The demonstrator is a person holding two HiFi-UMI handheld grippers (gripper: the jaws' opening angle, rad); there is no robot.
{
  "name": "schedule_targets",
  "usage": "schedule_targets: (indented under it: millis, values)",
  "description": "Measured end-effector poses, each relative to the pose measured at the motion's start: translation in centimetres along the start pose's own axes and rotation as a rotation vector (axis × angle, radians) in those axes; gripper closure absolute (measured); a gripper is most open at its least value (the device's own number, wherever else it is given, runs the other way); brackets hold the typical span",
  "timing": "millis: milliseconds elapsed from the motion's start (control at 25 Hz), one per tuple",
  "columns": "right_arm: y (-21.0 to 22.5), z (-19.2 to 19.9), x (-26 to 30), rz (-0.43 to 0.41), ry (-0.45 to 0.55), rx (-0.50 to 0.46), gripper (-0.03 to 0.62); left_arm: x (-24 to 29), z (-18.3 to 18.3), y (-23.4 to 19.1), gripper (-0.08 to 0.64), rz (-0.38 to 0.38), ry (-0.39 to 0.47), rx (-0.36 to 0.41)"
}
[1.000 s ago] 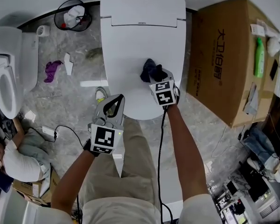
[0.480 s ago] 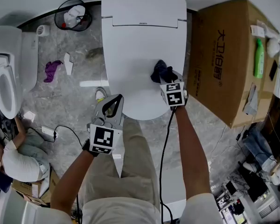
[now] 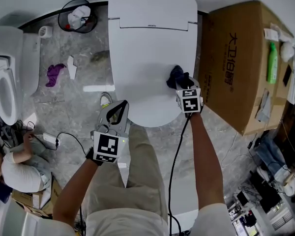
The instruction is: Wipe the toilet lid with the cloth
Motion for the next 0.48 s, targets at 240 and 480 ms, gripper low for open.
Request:
schedule_targets:
  millis: [240,480]
  values:
    - [1.3,0.4,-0.2,0.028,-0.015,0.01,0.457,-0.2,0.1,-0.1,0.56,-0.004,-0.001,-0.001]
    - [2.6,0.9,-0.7,0.066,-0.026,0.016,0.459,-0.3,0.2,0.1,0.56,-0.002,0.002,-0.001]
Point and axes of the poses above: the fingertips, and each gripper's own axes: x forward along the fingers, y to its right, z out of its underside, the point moved 6 cm from there along -x, backward along the fingers, and after that the axes turned 12 degrees about x, right-handed, at the moved point
